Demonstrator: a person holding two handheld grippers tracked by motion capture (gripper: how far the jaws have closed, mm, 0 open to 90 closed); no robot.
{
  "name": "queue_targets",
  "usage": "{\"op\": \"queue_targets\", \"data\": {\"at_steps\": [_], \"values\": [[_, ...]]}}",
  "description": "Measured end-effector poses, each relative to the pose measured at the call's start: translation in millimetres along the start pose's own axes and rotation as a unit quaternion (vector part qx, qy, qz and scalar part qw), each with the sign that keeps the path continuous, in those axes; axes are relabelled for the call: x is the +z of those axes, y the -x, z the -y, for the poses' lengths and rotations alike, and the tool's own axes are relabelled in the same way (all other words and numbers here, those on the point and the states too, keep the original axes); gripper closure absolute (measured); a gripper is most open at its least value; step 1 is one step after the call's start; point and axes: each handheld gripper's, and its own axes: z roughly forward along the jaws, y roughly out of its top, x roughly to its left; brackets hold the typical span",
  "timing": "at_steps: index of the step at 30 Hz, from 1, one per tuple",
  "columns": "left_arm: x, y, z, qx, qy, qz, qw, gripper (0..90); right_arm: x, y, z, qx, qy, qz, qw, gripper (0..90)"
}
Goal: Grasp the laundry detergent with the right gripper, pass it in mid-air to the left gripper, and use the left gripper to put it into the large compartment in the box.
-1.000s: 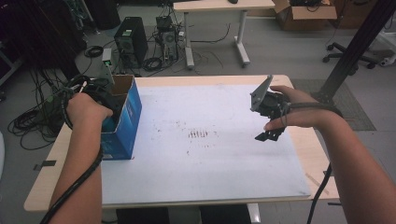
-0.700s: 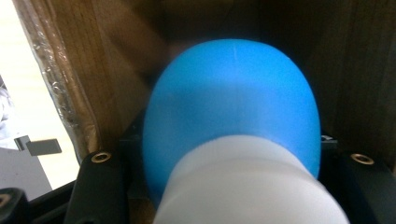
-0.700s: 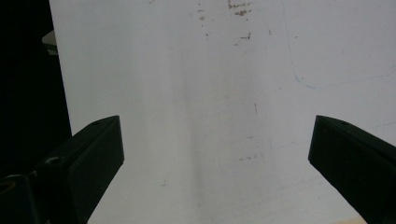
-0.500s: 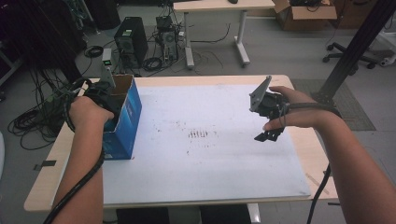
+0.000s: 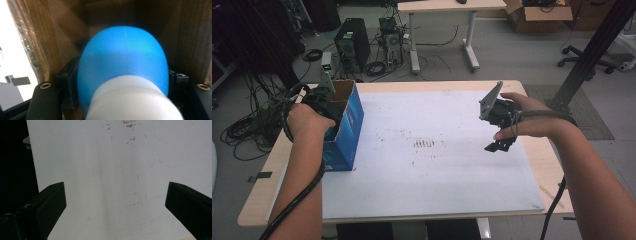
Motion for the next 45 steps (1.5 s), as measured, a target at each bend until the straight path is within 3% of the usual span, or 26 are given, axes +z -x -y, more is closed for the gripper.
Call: {"op": "queue_targets", "data": {"at_steps": [30, 38, 42, 45], "values": [[-37.5, 6.2, 13.1, 0.004, 0.029, -0.02, 0.9994, 19.9, -0.7, -0.8, 1.0, 0.0, 0.008, 0.003, 1.0, 3.2], [-56.4, 10.8, 18.1, 0.016, 0.048, -0.025, 0.9984, 16.0, -3.1, -2.1, 2.8, 0.001, 0.011, 0.004, 0.9999, 3.2], [-73.0, 17.1, 22.1, 0.039, 0.064, -0.037, 0.9965, 14.5, -3.2, -2.2, 4.7, 0.001, 0.011, 0.006, 0.9999, 3.2], [-83.2, 19.8, 23.9, 0.044, 0.069, -0.034, 0.996, 8.1, -3.5, -2.1, 5.3, 0.0, 0.012, 0.006, 0.9999, 3.2]]}}
